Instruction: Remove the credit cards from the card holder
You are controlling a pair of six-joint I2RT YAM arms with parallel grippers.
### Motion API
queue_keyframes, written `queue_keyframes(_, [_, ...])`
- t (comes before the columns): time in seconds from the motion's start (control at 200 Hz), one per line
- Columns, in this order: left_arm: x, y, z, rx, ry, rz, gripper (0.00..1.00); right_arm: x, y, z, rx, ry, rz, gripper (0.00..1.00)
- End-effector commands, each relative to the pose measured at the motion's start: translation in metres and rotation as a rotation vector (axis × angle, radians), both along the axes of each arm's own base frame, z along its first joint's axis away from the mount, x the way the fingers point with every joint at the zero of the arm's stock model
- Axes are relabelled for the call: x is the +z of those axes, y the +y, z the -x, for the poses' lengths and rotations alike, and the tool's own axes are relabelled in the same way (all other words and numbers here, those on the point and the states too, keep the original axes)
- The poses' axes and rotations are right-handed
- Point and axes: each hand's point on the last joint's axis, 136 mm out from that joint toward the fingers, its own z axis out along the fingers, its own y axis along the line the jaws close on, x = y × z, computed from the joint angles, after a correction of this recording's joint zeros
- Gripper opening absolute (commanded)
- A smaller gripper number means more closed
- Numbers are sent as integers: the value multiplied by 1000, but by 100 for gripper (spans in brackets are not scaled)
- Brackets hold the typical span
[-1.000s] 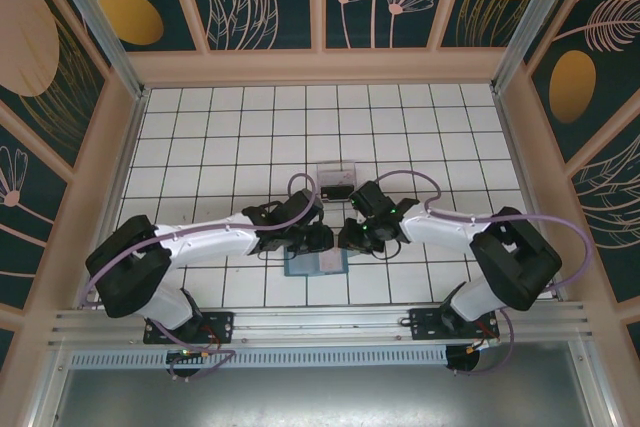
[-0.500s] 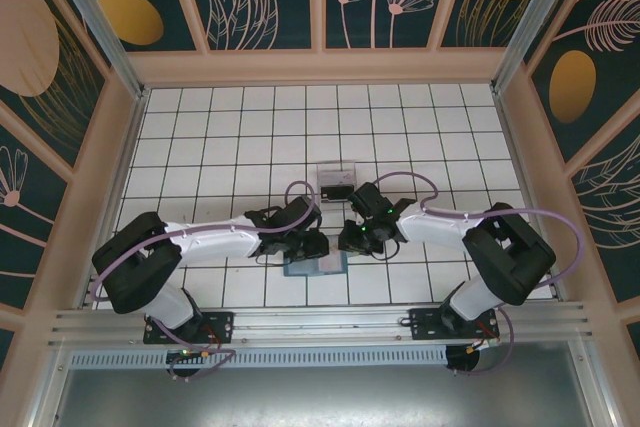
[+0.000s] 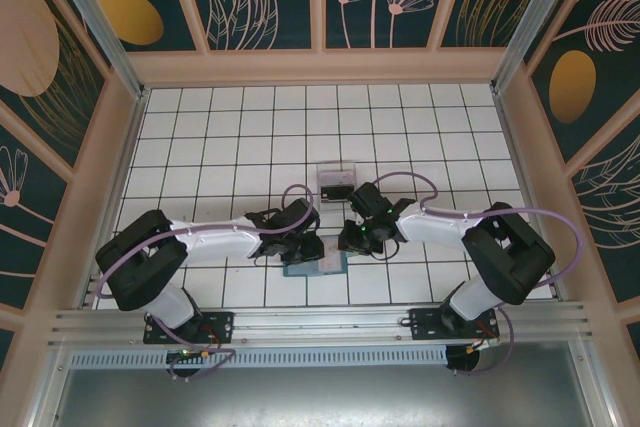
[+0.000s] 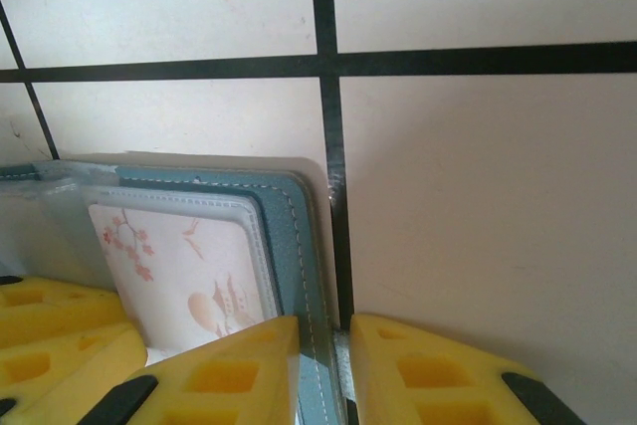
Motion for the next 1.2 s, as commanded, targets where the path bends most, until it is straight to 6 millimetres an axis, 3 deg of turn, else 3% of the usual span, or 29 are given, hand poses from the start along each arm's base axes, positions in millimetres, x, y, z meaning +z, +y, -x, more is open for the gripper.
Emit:
queue_keyframes(0.0, [-10, 7, 1, 16, 17, -36, 23, -14, -7, 7, 17, 23, 53, 23])
queue_keyframes(0.64, [-13, 29, 5, 33, 8, -115, 17, -15, -8, 8, 15, 27, 57, 22])
queue_keyframes(0.906, [4, 27, -3, 53, -35, -89, 16, -12, -7, 7, 14, 24, 56, 22])
queue_keyframes(1.076, [25, 13, -13, 63, -73, -12, 20, 2, -2, 2, 14, -4, 46, 24])
queue_keyframes(1.196, [28, 11, -16, 69, -72, 14, 21, 12, 1, -1, 15, -24, 36, 25])
